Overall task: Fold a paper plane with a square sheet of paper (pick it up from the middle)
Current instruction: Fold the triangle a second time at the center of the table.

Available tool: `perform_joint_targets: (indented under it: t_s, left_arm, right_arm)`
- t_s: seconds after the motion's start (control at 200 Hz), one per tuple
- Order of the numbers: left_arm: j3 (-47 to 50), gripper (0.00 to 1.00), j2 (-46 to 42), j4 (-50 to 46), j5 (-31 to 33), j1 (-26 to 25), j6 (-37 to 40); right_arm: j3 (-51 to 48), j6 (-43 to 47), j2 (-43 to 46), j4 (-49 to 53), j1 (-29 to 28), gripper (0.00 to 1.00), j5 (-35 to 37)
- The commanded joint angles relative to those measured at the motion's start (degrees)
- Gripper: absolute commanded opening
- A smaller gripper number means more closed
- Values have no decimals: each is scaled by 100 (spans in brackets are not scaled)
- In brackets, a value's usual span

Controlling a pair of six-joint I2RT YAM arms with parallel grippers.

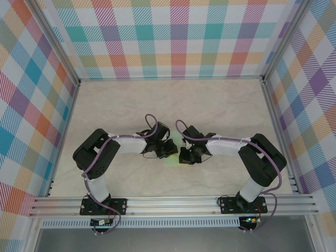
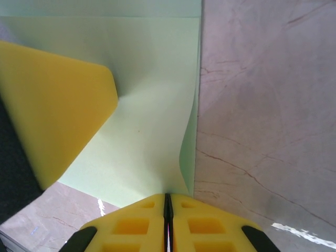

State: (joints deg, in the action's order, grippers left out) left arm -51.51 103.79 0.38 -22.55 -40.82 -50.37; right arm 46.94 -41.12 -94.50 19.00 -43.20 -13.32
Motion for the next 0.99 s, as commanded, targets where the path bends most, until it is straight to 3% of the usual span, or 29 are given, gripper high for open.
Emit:
perform_joint_targets:
  t_s: [0.0,0.28,0.435,0.99]
  left_arm:
    - [97,14,183,-564,485,81,-52]
    - [108,13,194,-506,441,83,-30]
    - [108,13,202,-401,320,84,-26]
    - [89,14,143,-288,174,87,-42]
  right_arm:
    - [-319,105,54,716,-28,11,-135]
    - [-325,144,391,1074,-22,10,59]
    - [-117,166,892,798,-27,11,264]
    - [322,188,-39,55,-25,11,-126]
